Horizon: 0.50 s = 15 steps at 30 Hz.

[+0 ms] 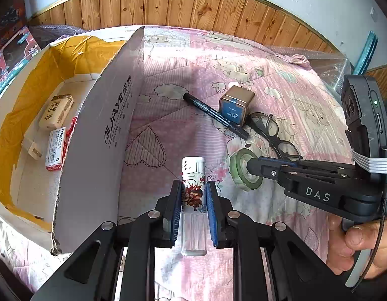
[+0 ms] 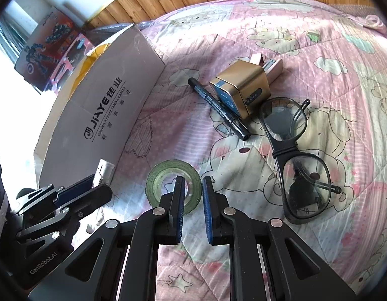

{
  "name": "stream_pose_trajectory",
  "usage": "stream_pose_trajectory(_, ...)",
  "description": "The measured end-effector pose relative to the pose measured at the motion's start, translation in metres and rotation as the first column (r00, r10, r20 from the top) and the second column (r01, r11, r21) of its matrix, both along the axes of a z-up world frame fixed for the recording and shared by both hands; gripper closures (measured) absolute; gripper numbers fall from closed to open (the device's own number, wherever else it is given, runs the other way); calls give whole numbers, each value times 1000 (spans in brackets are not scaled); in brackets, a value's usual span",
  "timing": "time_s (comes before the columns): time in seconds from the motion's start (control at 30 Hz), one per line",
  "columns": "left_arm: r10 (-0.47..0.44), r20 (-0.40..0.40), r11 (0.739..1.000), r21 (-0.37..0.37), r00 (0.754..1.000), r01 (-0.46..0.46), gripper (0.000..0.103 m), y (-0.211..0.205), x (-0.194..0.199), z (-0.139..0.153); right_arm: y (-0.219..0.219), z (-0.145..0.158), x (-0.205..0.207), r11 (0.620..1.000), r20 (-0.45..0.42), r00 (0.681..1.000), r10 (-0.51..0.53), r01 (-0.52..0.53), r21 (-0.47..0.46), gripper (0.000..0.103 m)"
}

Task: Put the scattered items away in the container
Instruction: 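Lift the lighter in the left tool while the right tool lifts the tape toward the box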

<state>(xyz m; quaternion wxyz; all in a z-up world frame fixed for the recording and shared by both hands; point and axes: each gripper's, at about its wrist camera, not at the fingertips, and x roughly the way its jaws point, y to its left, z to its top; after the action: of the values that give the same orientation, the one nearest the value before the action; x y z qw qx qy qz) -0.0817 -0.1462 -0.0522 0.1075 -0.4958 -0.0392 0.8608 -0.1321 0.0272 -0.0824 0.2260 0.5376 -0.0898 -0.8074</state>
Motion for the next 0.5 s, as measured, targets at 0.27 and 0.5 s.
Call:
stream_pose_trajectory(0.27, -12, -24, 1000, 10, 1000, 13, 83, 3, 4, 14, 6, 9, 1, 999, -13, 1000, -13, 12, -41, 88)
stream_pose_trajectory(0.5, -15, -44, 1000, 26, 999, 16, 83, 3, 9, 25, 6, 13, 2, 998, -26, 1000, -15, 13, -60, 89)
